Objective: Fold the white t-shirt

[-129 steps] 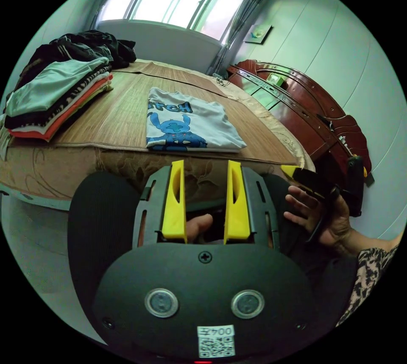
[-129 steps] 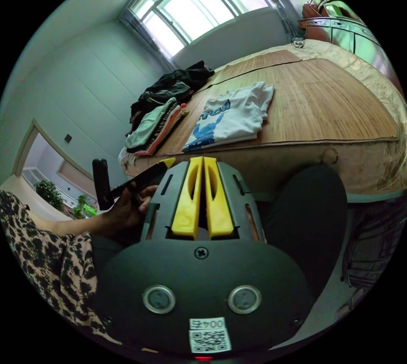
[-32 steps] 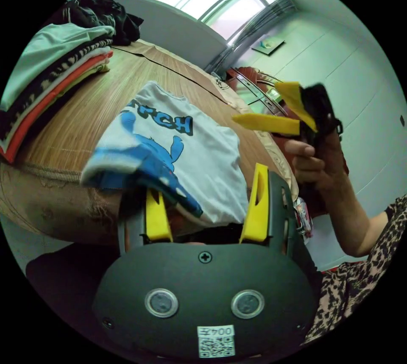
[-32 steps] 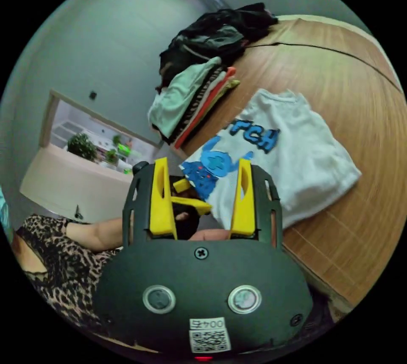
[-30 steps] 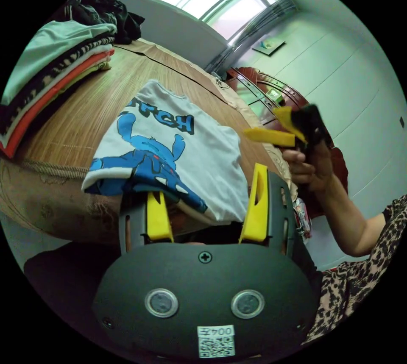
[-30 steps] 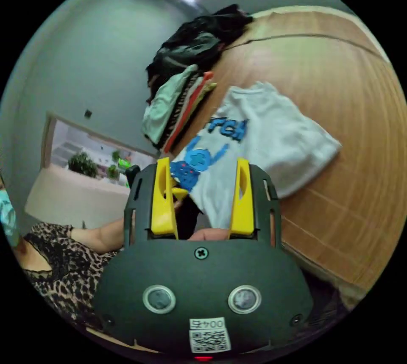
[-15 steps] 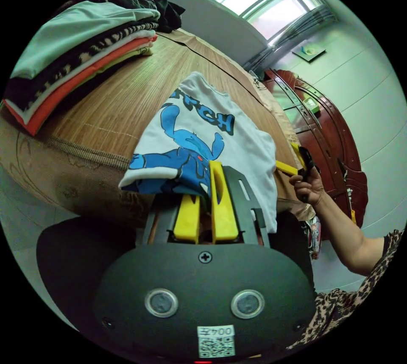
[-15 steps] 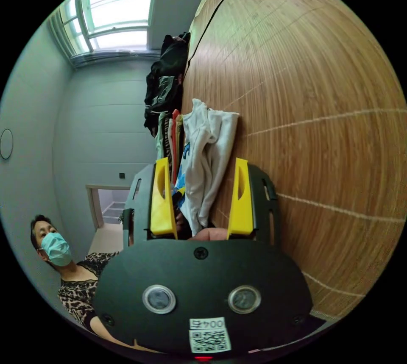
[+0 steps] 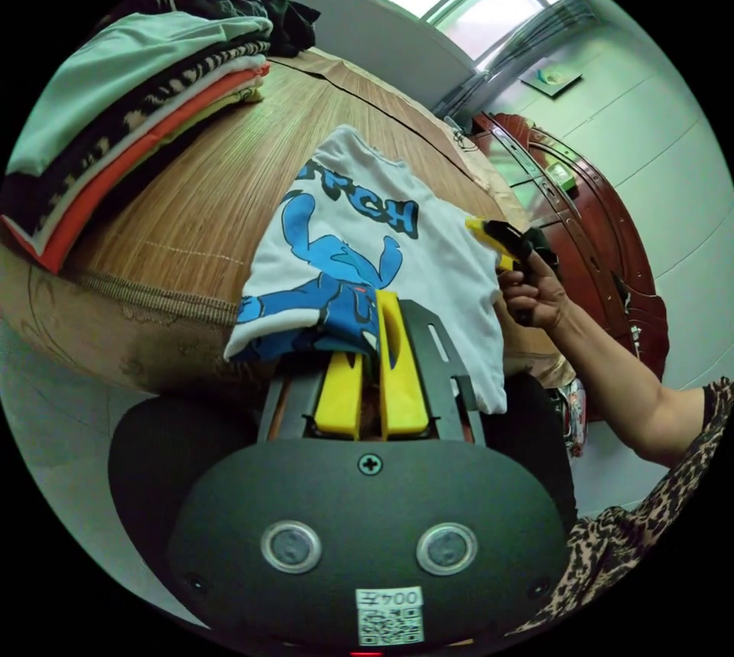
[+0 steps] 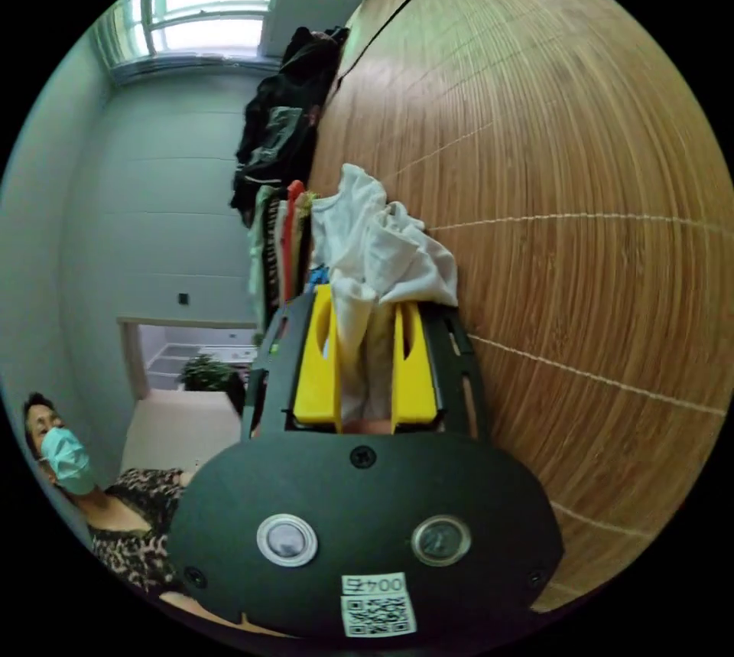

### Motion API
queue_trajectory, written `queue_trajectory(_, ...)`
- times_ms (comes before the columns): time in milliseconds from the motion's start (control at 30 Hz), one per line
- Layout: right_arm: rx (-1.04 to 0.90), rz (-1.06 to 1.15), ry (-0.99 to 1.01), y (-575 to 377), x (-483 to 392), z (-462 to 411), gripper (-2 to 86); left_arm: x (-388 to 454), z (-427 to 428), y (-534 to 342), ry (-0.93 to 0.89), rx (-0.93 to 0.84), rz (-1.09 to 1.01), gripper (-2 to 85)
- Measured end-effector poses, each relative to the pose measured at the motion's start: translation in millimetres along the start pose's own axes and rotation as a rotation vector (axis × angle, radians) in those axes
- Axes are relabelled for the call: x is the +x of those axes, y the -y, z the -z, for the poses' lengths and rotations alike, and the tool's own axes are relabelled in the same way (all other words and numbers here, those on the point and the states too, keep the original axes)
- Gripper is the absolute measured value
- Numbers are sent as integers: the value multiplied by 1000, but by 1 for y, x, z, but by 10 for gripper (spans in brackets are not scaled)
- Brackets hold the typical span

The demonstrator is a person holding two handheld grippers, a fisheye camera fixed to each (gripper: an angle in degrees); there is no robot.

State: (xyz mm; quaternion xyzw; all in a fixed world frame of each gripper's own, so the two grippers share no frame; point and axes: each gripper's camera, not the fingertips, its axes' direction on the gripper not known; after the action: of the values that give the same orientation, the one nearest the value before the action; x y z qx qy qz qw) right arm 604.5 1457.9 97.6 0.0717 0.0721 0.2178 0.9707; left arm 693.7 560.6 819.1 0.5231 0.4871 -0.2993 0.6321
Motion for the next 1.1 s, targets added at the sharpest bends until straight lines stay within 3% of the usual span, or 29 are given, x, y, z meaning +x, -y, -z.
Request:
queue_trajectory(100,8,112,-199,-1,-65,-1,68,17,16,4,61,50,-76,54)
queue_trajectory(300,-42,352,-314,8,-228,26,64,55,81,36,33,122,-177,56)
queue_trajectory(500,-98,462,-272,59,-362,28,64,13,170,87,-182,183,-37,56)
queue_trajectory(633,-86,546,-274,95,-443,3,64,-22,250,130,-104,290,-96,56)
queue_trajectory(800,71,662,-69,151,-547,-34,64,-62,353,178,104,448,-232,56)
queue_trajectory(967,145,650,93,187,-567,-102,64,-154,413,202,89,492,-174,56)
queue_trajectory(1100,22,539,78,204,-508,-217,64,-272,381,168,-13,427,10,54)
